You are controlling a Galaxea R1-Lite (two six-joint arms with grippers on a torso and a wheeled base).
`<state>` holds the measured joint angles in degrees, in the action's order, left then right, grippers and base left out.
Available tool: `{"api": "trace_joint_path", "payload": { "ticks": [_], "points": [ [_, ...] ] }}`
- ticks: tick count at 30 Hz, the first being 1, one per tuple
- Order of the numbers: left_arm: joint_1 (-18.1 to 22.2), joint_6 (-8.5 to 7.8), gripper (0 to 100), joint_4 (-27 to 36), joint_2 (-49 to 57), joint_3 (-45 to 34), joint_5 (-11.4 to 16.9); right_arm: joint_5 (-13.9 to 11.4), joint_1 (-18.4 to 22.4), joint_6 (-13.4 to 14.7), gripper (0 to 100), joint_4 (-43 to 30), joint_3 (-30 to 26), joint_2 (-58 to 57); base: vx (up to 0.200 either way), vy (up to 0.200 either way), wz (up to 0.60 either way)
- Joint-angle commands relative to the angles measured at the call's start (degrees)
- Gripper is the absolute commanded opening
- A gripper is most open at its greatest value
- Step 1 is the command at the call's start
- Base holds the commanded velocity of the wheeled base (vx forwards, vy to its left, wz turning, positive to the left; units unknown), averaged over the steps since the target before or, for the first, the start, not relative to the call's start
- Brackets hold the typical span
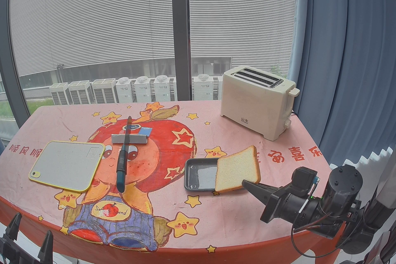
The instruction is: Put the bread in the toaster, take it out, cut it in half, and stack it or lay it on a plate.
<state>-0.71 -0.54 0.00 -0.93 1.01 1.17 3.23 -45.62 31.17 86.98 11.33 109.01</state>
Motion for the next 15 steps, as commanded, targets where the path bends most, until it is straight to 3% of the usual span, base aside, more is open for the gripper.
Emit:
{"api": "trace_joint_path", "payload": {
  "ticks": [1, 7, 9, 12, 15],
  "points": [
    [0.0, 0.01, 100, 0.0, 0.31, -0.92, 0.06, -0.15, -1.32, -2.17, 0, 2.14, -2.71, 0.42, 0.0, 0.0, 0.0],
    [0.0, 0.01, 100, 0.0, 0.31, -0.92, 0.06, -0.24, -1.4, -3.49, 0, 2.32, -3.24, 0.24, 0.0, 0.0, 0.0],
    [0.0, 0.01, 100, 0.0, 0.31, -0.92, -0.03, -0.33, -1.05, -4.72, 0, 2.32, -3.24, -0.11, 0.0, 0.0, 0.0],
    [0.0, 0.01, 100, 0.0, 0.31, -0.92, -0.03, -0.33, -0.61, -8.85, 0, 2.32, -3.59, -0.38, 0.0, 0.0, 0.0],
    [0.0, 0.01, 100, 0.0, 0.31, -0.92, 0.06, -0.24, -0.61, -10.08, 0, 2.32, -3.68, -0.46, 0.0, 0.0, 0.0]
  ]
}}
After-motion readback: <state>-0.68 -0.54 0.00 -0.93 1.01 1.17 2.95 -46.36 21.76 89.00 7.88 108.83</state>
